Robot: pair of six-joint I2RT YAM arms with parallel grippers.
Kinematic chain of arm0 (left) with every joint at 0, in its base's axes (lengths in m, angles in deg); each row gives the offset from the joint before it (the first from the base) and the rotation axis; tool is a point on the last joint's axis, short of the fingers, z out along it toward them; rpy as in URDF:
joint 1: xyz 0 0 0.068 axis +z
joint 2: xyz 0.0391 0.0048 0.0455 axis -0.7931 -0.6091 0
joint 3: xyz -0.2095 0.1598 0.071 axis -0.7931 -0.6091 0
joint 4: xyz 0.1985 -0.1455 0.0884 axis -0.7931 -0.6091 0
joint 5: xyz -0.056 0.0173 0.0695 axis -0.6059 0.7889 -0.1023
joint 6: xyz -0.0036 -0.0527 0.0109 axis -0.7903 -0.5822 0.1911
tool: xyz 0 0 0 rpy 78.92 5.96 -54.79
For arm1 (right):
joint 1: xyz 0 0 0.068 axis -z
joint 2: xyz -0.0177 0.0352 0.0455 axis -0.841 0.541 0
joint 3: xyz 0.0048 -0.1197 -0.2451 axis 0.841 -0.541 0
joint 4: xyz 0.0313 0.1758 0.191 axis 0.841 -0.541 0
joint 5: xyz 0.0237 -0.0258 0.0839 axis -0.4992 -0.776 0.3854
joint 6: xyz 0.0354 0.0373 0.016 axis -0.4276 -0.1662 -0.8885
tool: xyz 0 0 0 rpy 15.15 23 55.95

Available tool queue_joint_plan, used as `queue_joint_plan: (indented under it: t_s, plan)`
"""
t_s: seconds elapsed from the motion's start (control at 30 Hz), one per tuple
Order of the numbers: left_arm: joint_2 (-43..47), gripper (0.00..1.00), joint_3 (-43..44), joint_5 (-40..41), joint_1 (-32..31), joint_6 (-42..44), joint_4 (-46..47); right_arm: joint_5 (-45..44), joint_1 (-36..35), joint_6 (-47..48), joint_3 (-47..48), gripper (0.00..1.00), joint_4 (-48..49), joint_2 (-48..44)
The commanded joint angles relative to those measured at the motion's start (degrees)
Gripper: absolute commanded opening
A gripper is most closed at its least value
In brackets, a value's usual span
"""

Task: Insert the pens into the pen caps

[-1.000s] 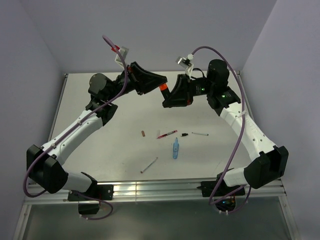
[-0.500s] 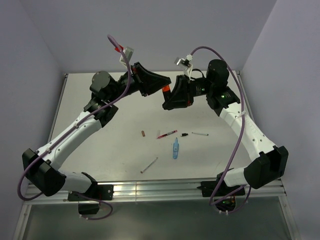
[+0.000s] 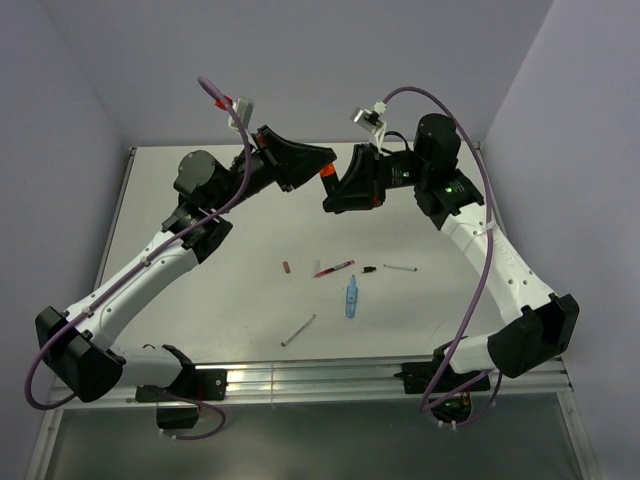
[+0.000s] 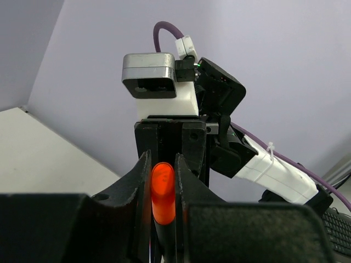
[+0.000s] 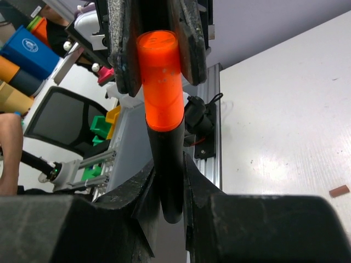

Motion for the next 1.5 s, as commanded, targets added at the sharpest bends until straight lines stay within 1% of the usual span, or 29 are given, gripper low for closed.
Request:
queue_joint_plan:
  t_s: [0.0,0.1,0.17,0.3,0.4,0.43,0.47,0.57,0.6,0.67,0.7,0.73,0.77,0.8,0.9,0.97,1.0,1.13,1.27,1.3,1.33,1.37,1.4,1.43,1.47]
  plan:
    - [-2.5,0.00,-6.4,-26.1,-5.3,-1.5,-15.4,-15.1,2.0,-0.3,6.5,0.00,12.7,-1.0]
    - [-1.5,0.00,-5.8,-23.5,-4.9,0.2,-15.0,-14.8,2.0,0.2,5.3,0.00,12.7,-1.2]
    - [-2.1,0.00,-3.1,-22.3,-4.3,2.2,-16.8,-14.5,1.9,0.5,4.3,0.00,12.7,-1.3]
    - [-3.2,0.00,-0.4,-20.4,0.1,1.7,-15.1,-14.2,1.9,0.5,2.3,0.00,12.8,-1.5]
    - [-3.7,0.01,1.6,-18.1,2.0,2.3,-14.9,-14.6,1.9,0.2,1.0,0.00,12.8,-1.8]
    - [-3.7,0.06,2.6,-16.9,2.5,2.6,-14.8,-15.1,1.8,0.2,0.7,0.00,12.8,-1.9]
    - [-3.9,0.08,3.1,-16.4,3.2,2.8,-14.8,-15.3,1.9,-0.2,0.1,0.00,12.8,-1.9]
    - [-4.7,0.10,6.3,-13.6,4.3,4.1,-15.8,-16.5,1.8,-0.9,-1.2,0.00,12.9,-1.9]
    - [-5.1,0.13,8.6,-12.7,4.6,5.8,-17.6,-16.8,1.8,-1.0,-1.5,0.00,12.9,-1.9]
    - [-6.0,0.16,10.6,-11.4,5.0,7.2,-18.3,-17.6,1.8,-1.7,-2.2,0.00,12.9,-1.9]
    - [-6.1,0.20,11.6,-10.8,5.0,8.0,-18.9,-17.8,1.8,-1.9,-2.4,0.00,13.1,-1.9]
    - [-6.7,0.21,12.9,-10.6,5.0,8.2,-18.8,-17.8,1.8,-2.2,-2.7,0.00,13.2,-1.9]
    - [-6.8,0.22,13.5,-10.8,5.1,8.3,-18.8,-18.0,1.7,-2.7,-2.9,0.00,13.3,-1.8]
    - [-7.2,0.27,14.0,-10.8,5.1,8.2,-18.9,-18.1,1.7,-3.0,-2.9,0.00,13.5,-1.7]
    - [-7.7,0.33,15.1,-11.0,5.1,8.1,-18.5,-18.3,1.6,-3.7,-3.5,0.00,14.0,-1.9]
    - [-7.9,0.38,15.2,-11.1,5.1,8.0,-18.0,-18.3,1.6,-3.9,-4.0,0.00,14.3,-1.9]
    - [-7.8,0.42,15.3,-11.1,5.2,7.8,-17.9,-18.8,1.7,-4.0,-4.3,0.00,14.3,-2.0]
    - [-7.7,0.47,15.8,-10.0,5.5,7.6,-18.3,-20.2,1.6,-4.2,-5.0,0.00,14.2,-2.3]
    - [-8.0,0.52,17.2,-5.8,5.4,9.1,-21.6,-22.8,1.5,-3.8,-4.8,0.00,13.2,-2.3]
    - [-8.2,0.53,18.5,-4.3,5.2,10.8,-25.3,-23.8,1.5,-3.1,-4.4,0.00,10.9,-2.2]
    - [-8.8,0.54,19.3,0.1,4.9,11.9,-27.3,-26.6,1.1,-0.4,-3.2,0.00,8.8,-2.3]
    - [-9.1,0.54,20.2,1.8,4.2,12.9,-29.1,-28.1,0.9,1.1,-2.5,0.00,5.0,-2.2]
    - [-9.6,0.56,21.6,3.2,4.0,13.9,-32.1,-29.6,0.5,2.4,-1.9,0.00,3.3,-2.3]
    - [-10.2,0.58,22.2,4.7,3.8,14.5,-33.2,-31.0,-0.2,5.0,-0.9,0.00,1.7,-2.3]
    - [-10.4,0.58,22.5,8.2,3.3,15.2,-34.3,-33.4,-0.5,6.2,-0.5,0.00,-1.0,-2.4]
